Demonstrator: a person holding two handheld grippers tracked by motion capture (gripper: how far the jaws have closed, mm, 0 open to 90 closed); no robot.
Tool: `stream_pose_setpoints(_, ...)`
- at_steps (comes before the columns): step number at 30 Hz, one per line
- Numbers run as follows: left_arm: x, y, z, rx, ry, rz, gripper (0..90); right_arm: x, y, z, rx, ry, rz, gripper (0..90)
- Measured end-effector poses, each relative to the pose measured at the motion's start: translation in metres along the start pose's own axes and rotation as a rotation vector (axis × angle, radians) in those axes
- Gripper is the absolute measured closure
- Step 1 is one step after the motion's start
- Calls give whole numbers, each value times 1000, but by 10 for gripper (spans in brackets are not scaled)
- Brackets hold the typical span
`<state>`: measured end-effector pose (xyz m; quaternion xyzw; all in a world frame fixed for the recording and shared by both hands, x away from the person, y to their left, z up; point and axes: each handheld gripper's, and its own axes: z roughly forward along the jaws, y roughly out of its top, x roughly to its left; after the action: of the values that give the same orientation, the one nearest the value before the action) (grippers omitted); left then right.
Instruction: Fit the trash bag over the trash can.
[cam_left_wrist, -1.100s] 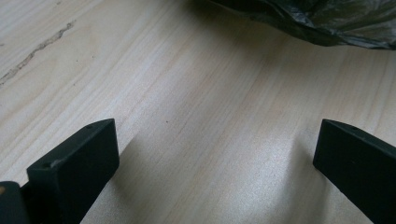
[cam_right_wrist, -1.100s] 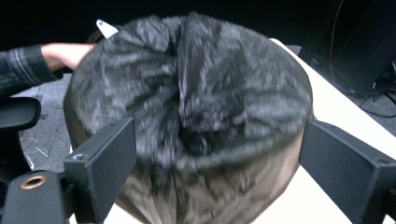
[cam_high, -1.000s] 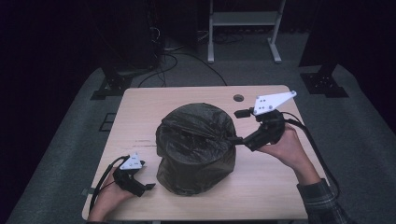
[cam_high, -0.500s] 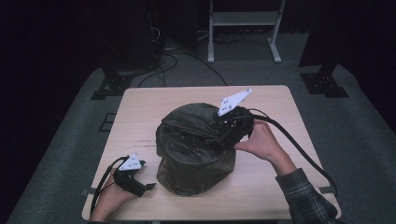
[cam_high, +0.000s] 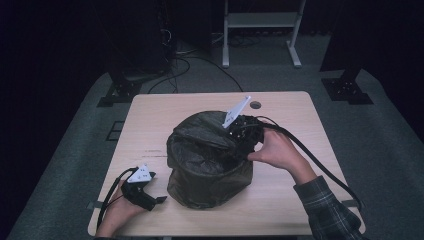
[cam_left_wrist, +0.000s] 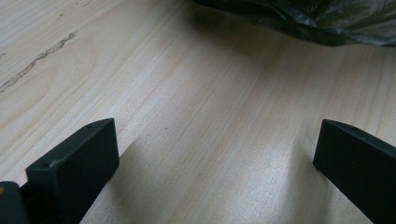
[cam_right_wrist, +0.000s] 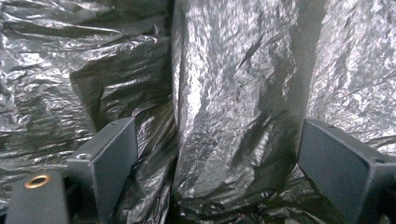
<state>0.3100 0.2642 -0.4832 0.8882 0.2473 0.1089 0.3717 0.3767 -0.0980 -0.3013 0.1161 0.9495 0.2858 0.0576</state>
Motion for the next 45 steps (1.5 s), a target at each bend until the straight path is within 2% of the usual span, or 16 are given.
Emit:
stream_pose_setpoints(2, 0, 0, 0, 0, 0, 0, 0, -1, 2, 2, 50, 6, 6, 114)
stream_pose_setpoints(6, 0, 0, 0, 1, 0, 1, 0, 1, 7, 4, 113, 0, 10, 116)
stream_pose_setpoints(8, 0, 0, 0, 1, 0, 1, 0, 0, 8, 4, 121, 0, 11, 117)
stream_pose_setpoints(11, 0, 0, 0, 0, 0, 0, 0, 2, 7, 1, 93, -28, 1, 118)
stream_pose_setpoints(15, 0, 0, 0, 0, -1, 1, 0, 2, 10, -13, 6, -38, -1, 119)
stream_pose_setpoints(17, 0, 0, 0, 0, -1, 1, 0, 3, 15, -19, -13, -56, -11, 118)
stream_pose_setpoints(20, 0, 0, 0, 1, -1, 2, 0, 7, 25, -27, -69, -45, -22, 119)
stream_pose_setpoints(23, 0, 0, 0, 1, -1, 1, 0, 9, 35, -27, -107, -32, -36, 119)
stream_pose_setpoints(27, 0, 0, 0, 1, -1, 1, 0, 8, 50, -17, -134, -16, -36, 119)
stream_pose_setpoints(32, 0, 0, 0, 1, -1, 1, 0, 1, 67, 5, -125, 2, -17, 119)
stream_pose_setpoints(38, 0, 0, 0, 1, -2, 2, 0, -11, 76, 44, -59, 14, 17, 119)
stream_pose_setpoints(41, 0, 0, 0, 1, -2, 3, 0, -13, 75, 62, 17, 5, 27, 119)
stream_pose_setpoints(45, 0, 0, 0, 1, -3, 3, 0, -13, 76, 69, 77, 2, 34, 123)
